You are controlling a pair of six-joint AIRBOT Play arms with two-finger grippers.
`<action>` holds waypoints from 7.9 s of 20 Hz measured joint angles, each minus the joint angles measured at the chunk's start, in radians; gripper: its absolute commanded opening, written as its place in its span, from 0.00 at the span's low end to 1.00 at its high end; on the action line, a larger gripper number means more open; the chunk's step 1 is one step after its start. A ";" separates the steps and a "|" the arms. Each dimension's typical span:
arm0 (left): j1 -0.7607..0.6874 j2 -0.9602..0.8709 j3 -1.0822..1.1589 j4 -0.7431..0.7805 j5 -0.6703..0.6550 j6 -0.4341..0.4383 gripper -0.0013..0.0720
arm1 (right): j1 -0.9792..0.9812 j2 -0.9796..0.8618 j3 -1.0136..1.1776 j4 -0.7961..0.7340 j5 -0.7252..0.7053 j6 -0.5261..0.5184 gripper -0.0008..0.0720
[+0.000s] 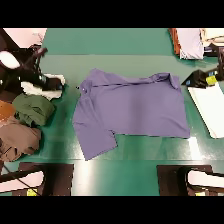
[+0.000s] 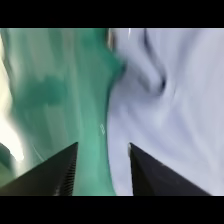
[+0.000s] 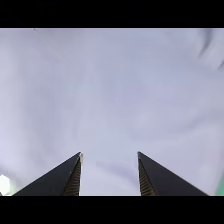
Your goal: Fold the shirts.
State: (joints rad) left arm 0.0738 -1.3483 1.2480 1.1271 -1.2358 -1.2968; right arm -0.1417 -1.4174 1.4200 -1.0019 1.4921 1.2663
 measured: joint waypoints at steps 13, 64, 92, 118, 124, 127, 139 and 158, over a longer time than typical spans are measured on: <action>0.020 0.099 -0.526 -0.195 0.122 0.053 0.87 | -0.083 0.371 -0.475 0.091 -0.001 -0.055 0.57; 0.021 0.414 0.124 -0.260 0.159 0.046 0.05 | -0.274 0.595 -0.415 0.232 -0.249 -0.042 0.03; -0.018 0.282 0.294 -0.270 0.056 -0.037 0.05 | -0.167 0.315 0.218 0.011 -0.005 0.091 0.03; 0.031 -0.154 0.035 -0.162 0.196 0.227 0.05 | -0.008 -0.095 -0.130 -0.150 -0.303 0.094 0.03; 0.034 -0.157 -0.013 -0.136 0.158 0.161 0.75 | -0.004 -0.059 -0.269 -0.099 -0.343 0.094 0.58; 0.041 -0.145 -0.011 -0.124 0.119 0.108 0.68 | -0.014 -0.053 -0.262 -0.082 -0.288 0.094 0.58; 0.087 0.370 -0.545 -0.034 -0.035 -0.119 0.68 | -0.105 0.243 -0.381 -0.064 -0.144 0.051 0.58; -0.149 0.520 -0.886 -0.189 0.125 -0.245 0.05 | -0.109 0.277 -0.404 -0.069 -0.142 0.048 0.58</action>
State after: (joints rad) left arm -0.0750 -0.8288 0.3622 0.9382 -1.1110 -1.5414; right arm -0.2512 -1.1408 1.0161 -1.0706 1.3506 1.3148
